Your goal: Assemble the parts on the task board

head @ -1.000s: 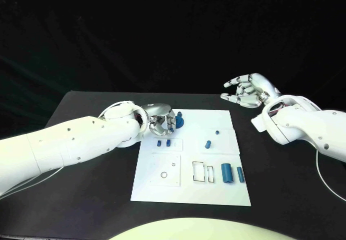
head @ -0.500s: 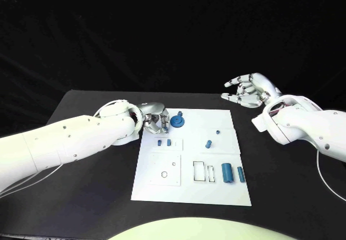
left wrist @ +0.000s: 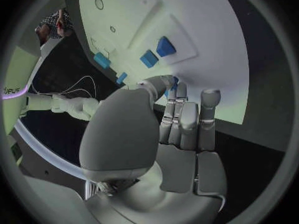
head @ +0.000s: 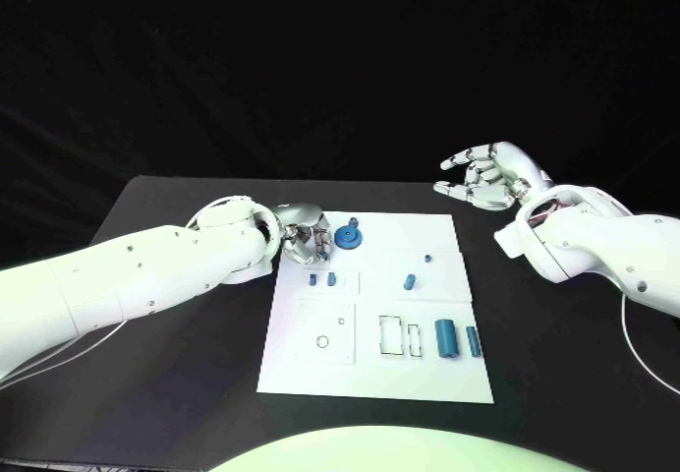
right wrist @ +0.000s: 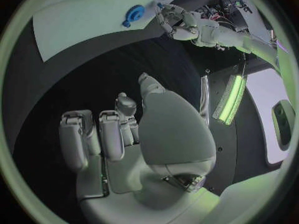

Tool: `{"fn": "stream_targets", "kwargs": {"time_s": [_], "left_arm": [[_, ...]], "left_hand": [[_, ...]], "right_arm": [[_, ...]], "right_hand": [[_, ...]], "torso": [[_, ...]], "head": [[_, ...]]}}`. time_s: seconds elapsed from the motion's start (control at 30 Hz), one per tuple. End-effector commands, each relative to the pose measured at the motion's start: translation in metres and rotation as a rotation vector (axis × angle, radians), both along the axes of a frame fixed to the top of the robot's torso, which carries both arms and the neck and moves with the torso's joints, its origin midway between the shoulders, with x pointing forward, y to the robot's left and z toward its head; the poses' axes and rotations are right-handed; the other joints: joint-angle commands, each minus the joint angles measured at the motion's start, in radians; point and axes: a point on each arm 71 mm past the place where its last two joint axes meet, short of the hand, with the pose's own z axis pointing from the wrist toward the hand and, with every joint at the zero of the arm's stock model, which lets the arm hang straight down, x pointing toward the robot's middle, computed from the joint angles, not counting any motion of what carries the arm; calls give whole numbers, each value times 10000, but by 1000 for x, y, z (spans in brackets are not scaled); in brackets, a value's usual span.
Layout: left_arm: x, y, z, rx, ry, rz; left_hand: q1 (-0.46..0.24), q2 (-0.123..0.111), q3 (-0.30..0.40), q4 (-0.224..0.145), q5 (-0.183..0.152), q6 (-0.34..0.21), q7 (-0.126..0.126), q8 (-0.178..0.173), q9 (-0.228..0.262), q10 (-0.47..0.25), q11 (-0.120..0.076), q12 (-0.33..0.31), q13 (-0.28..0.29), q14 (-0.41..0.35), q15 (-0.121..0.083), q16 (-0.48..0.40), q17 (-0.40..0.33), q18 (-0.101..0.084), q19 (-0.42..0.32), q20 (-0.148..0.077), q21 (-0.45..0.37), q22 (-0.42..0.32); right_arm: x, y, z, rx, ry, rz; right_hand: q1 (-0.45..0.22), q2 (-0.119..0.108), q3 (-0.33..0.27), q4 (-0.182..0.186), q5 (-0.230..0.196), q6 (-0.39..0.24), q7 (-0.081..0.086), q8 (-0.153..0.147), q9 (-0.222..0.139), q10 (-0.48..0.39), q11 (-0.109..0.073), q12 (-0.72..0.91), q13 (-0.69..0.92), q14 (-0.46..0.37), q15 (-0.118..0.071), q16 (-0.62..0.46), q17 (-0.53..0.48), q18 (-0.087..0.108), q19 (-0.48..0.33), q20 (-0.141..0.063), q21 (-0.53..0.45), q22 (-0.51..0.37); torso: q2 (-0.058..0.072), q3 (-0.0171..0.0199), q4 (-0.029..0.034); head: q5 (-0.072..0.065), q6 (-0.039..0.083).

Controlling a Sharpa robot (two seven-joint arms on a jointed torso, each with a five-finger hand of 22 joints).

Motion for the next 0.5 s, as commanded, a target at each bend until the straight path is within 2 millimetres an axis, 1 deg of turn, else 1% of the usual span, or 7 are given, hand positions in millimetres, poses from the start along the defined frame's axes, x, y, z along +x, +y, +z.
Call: {"fn": "stream_targets", "kwargs": {"time_s": [0.03, 0.5], "left_arm": [[-1, -3, -2, -19, 310, -99], [-2, -5, -3, -45, 365, -131]], "left_hand": [[-94, -11, -70, -15, -51, 49, 20, -50, 10, 79, 7, -25, -17, 32, 33, -6, 10, -73, -43, 45, -4, -1], [-105, 0, -67, -12, -55, 62, 15, -56, 13, 98, 4, -41, -16, 57, 34, 9, 68, -76, -42, 48, -2, 7]], "right_arm": [[0, 2, 0, -23, -59, 140], [0, 1, 0, -23, -59, 136]], "right_hand": [[-69, 2, 44, 0, 47, 70, -5, 37, -14, -7, -38, -55, -8, 573, -90, -59, 753, 82, 761, -55, -46, 2267], [-69, 2, 44, 0, 47, 70, -5, 37, -14, -7, -38, -55, -8, 573, -90, -59, 753, 82, 761, -55, -46, 2267]], "torso": [[-4, 4, -3], [-5, 7, -2]], "head": [[18, -9], [11, 6]]}}
